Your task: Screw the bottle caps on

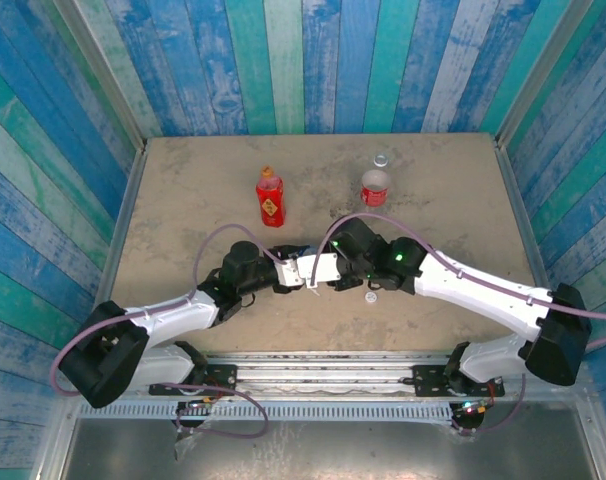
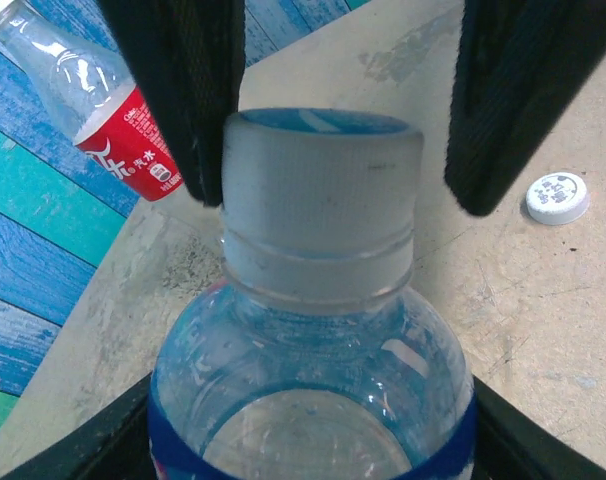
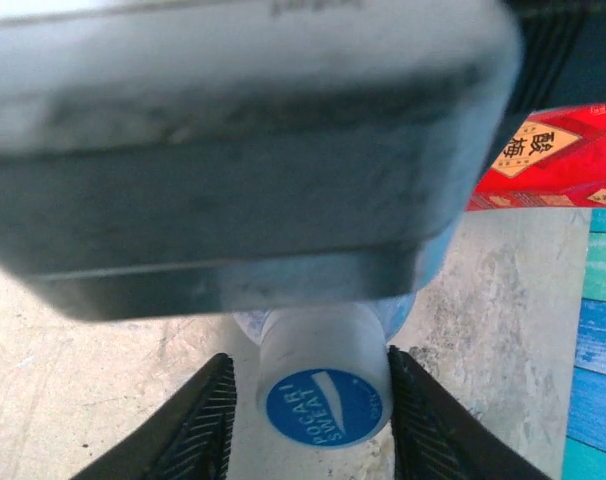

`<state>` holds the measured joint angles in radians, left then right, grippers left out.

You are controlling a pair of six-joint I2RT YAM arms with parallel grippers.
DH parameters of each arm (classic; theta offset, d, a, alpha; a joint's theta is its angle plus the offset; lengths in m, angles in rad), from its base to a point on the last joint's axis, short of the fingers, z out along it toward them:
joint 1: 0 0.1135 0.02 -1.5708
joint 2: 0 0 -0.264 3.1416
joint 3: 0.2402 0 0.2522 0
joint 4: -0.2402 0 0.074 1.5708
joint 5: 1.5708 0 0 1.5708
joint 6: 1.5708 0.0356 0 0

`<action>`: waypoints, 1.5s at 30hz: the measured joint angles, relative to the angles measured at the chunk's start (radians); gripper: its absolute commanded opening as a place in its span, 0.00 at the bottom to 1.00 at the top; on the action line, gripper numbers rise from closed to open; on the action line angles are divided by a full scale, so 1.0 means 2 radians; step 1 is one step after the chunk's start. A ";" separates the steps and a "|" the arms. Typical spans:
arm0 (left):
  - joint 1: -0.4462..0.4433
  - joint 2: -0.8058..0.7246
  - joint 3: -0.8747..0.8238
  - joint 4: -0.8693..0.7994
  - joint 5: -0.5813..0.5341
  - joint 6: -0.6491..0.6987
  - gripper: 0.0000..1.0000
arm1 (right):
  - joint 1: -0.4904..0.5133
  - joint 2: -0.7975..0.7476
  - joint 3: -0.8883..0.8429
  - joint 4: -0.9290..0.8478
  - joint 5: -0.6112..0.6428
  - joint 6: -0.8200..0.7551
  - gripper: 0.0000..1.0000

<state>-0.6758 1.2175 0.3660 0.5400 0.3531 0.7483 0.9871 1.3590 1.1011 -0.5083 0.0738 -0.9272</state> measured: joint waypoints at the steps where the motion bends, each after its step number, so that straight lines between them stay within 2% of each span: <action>1: 0.000 0.000 0.000 -0.001 0.001 0.000 0.58 | 0.000 0.001 0.001 0.001 0.000 0.000 0.31; 5: 0.000 0.000 0.000 -0.001 0.001 0.001 0.58 | 0.000 0.002 0.003 0.000 0.000 0.010 0.18; 8: 0.000 0.000 0.000 -0.001 0.002 0.001 0.58 | 0.000 0.002 0.003 0.002 0.005 0.055 0.08; 10: 0.000 0.000 0.000 0.002 0.000 0.002 0.58 | 0.001 0.002 0.003 0.005 0.014 0.136 0.05; 12: 0.000 0.000 0.000 0.006 -0.003 0.002 0.58 | 0.000 0.002 0.006 0.005 0.018 0.254 0.02; 15: 0.001 0.000 0.000 0.011 -0.008 0.000 0.58 | -0.014 0.002 0.007 0.010 -0.010 0.464 0.08; 17: 0.002 0.000 0.000 0.011 -0.011 -0.002 0.58 | -0.026 0.002 0.003 0.019 -0.035 0.568 0.13; 19: 0.003 0.000 0.000 0.008 -0.012 -0.002 0.58 | -0.031 0.002 -0.002 0.025 -0.046 0.632 0.20; 21: 0.003 0.000 0.000 0.006 -0.010 -0.002 0.58 | -0.033 -0.002 -0.007 0.027 -0.048 0.655 0.33; 23: 0.002 0.000 0.000 0.009 -0.007 -0.002 0.58 | -0.035 -0.011 -0.015 0.031 -0.053 0.639 0.44; 25: 0.001 0.000 0.000 0.006 -0.004 -0.002 0.58 | -0.037 -0.027 -0.022 0.029 -0.059 0.587 0.51; 29: 0.000 0.000 0.000 0.004 0.000 -0.002 0.58 | -0.042 -0.054 -0.019 -0.001 -0.072 0.439 0.56; 33: 0.000 0.000 0.000 0.002 0.002 -0.001 0.58 | -0.035 -0.056 -0.005 -0.040 -0.057 0.297 0.56; 38: 0.000 0.000 0.000 0.002 0.003 0.000 0.59 | -0.003 -0.055 -0.003 -0.042 -0.012 0.161 0.56; 41: 0.000 0.000 0.000 0.000 0.002 0.000 0.59 | 0.006 -0.048 0.000 -0.031 0.000 0.109 0.55; 45: 0.000 0.000 0.000 -0.001 0.002 0.002 0.59 | 0.006 -0.029 0.006 -0.019 0.000 0.078 0.49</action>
<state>-0.6762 1.2175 0.3660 0.5373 0.3576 0.7513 1.0000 1.3014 1.1130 -0.5472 0.0746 -0.7715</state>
